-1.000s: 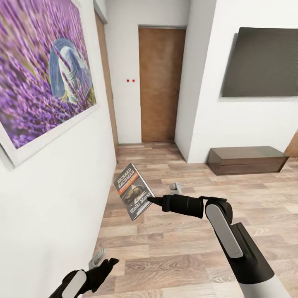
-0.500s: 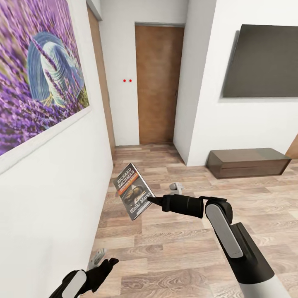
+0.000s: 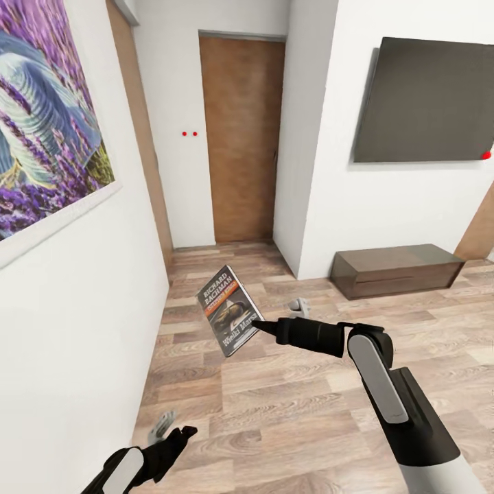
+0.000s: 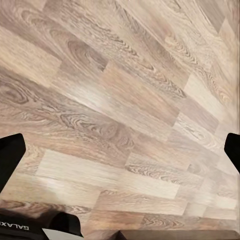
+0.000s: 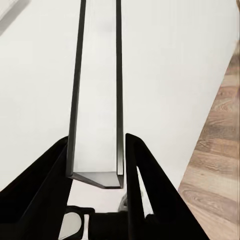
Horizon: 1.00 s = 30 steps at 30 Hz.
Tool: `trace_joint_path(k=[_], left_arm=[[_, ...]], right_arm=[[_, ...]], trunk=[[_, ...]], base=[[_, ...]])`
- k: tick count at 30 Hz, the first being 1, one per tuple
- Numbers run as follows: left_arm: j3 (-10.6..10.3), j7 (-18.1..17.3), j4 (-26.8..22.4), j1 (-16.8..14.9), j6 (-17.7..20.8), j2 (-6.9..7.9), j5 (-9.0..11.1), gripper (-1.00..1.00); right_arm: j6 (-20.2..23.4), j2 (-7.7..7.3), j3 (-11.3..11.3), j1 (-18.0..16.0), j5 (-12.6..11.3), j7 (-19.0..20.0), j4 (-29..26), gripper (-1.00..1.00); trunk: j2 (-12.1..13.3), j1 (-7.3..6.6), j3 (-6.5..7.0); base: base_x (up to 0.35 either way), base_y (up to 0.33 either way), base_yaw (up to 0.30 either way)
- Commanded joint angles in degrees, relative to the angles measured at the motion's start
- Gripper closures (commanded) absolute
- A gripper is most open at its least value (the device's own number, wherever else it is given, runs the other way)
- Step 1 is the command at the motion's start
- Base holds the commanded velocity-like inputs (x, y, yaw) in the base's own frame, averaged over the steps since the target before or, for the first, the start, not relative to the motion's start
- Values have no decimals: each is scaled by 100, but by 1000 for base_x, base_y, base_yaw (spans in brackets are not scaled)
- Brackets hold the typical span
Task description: In the bedroom, move the book from the bed onto either nightstand, and place the two sandals side by side next to the bed.
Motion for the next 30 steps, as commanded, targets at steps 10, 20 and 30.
trace_joint_path(k=[10, 20, 30], left_arm=[[-21, -93, -11, -1, -43, 2, 20, -100], [-16, -109, -10, -1, -53, 2, 21, -100], [-15, -127, -31, -9, -180, -12, 27, -100]], right_arm=[[16, 1, -230, -10, 7, 58, -1, 100], [19, 2, -374, -10, 8, 55, -1, 100], [27, -4, -748, -17, 11, 27, -1, 100]], trunk=[[-4, 4, -6], [-4, 4, -6], [-4, 4, -6]], base=[[324, 22, -258], [324, 86, -264], [324, 64, -265]])
